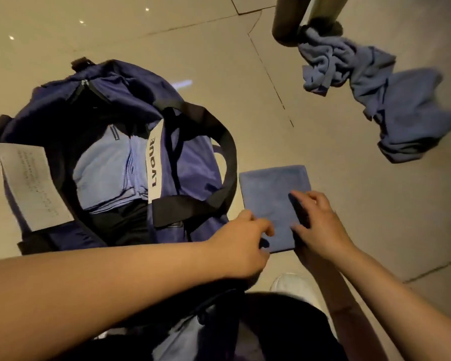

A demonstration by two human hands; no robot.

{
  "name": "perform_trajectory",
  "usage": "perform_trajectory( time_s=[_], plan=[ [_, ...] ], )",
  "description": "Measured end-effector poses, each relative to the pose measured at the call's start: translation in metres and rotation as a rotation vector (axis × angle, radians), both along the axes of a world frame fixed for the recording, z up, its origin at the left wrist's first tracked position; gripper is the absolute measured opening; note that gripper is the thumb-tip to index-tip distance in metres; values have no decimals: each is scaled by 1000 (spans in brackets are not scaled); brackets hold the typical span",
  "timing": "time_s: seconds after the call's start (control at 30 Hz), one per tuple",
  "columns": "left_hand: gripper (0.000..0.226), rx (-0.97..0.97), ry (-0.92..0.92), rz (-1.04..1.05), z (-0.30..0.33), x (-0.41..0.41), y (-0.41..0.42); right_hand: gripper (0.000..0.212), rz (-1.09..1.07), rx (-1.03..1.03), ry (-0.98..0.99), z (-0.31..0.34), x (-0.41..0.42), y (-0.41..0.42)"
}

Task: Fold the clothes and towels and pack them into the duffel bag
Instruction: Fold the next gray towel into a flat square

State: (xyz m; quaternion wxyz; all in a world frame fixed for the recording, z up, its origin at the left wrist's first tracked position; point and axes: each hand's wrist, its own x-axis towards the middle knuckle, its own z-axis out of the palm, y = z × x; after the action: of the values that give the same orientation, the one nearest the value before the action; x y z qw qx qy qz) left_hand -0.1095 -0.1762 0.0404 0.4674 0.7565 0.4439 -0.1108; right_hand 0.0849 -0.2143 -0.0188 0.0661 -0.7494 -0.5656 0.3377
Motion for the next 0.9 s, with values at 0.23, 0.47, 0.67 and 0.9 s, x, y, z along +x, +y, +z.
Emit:
perform_trajectory(
  time_s=[0.23, 0.47, 0.67, 0.9],
  plan=[
    [68, -16, -41, 915, -66, 56, 0, 74, 122, -46, -33, -4, 5, 18],
    [70, 288, -154, 891, -56, 44, -6, 70, -194, -105, 576, -9, -3, 3],
    [63, 365, -222, 478, -44, 59, -26, 26, -702, -7, 1007, -9, -13, 1],
    [34, 239, -207, 246, -60, 60, -55, 13, -364, 121, 695, -2, -1, 6]
  ],
)
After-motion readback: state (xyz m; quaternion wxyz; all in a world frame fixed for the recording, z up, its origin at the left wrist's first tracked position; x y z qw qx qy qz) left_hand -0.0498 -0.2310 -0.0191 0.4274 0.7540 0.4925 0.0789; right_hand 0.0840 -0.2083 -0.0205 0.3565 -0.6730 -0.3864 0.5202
